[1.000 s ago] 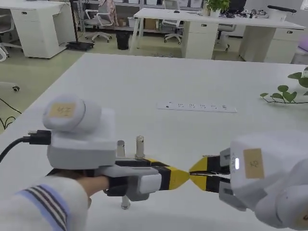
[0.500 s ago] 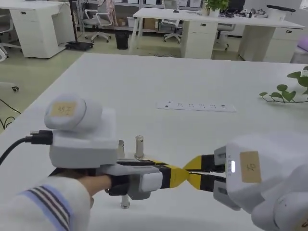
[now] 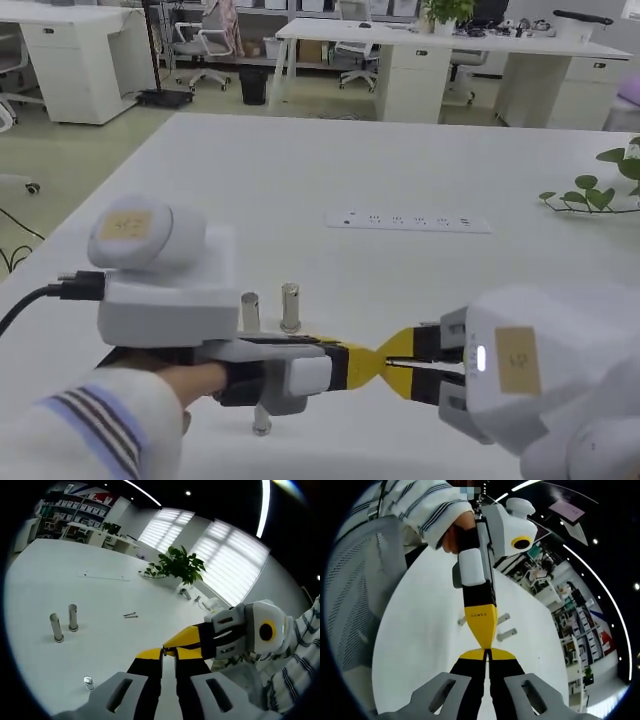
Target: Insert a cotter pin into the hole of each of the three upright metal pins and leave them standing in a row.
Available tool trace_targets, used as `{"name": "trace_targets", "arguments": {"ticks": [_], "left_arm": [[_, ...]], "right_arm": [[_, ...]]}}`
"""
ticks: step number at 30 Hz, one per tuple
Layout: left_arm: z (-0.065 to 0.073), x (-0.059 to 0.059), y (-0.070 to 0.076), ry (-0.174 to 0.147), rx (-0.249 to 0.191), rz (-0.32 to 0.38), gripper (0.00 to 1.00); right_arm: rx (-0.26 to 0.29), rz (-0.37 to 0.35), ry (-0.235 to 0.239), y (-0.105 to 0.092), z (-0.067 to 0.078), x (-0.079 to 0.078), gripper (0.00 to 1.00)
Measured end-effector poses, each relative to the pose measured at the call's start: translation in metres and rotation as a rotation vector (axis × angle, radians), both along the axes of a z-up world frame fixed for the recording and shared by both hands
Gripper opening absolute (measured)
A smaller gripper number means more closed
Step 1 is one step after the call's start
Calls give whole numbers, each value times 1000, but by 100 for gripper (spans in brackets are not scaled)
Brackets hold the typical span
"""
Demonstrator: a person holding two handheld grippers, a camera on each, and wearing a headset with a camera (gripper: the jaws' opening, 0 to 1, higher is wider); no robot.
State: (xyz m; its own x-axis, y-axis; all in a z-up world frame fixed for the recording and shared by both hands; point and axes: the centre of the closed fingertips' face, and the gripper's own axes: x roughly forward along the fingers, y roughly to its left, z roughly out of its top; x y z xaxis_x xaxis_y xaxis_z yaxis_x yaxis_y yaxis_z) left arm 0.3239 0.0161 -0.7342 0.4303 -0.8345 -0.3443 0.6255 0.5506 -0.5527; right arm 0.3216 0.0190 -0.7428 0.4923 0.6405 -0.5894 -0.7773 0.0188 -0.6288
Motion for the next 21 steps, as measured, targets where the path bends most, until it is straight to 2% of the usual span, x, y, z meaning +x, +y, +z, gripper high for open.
{"name": "trace_targets", "arguments": {"ticks": [21], "left_arm": [[-4,-1,5,32,16,13,1]], "right_arm": [[27,10,-13,4,2,-2,1]]}}
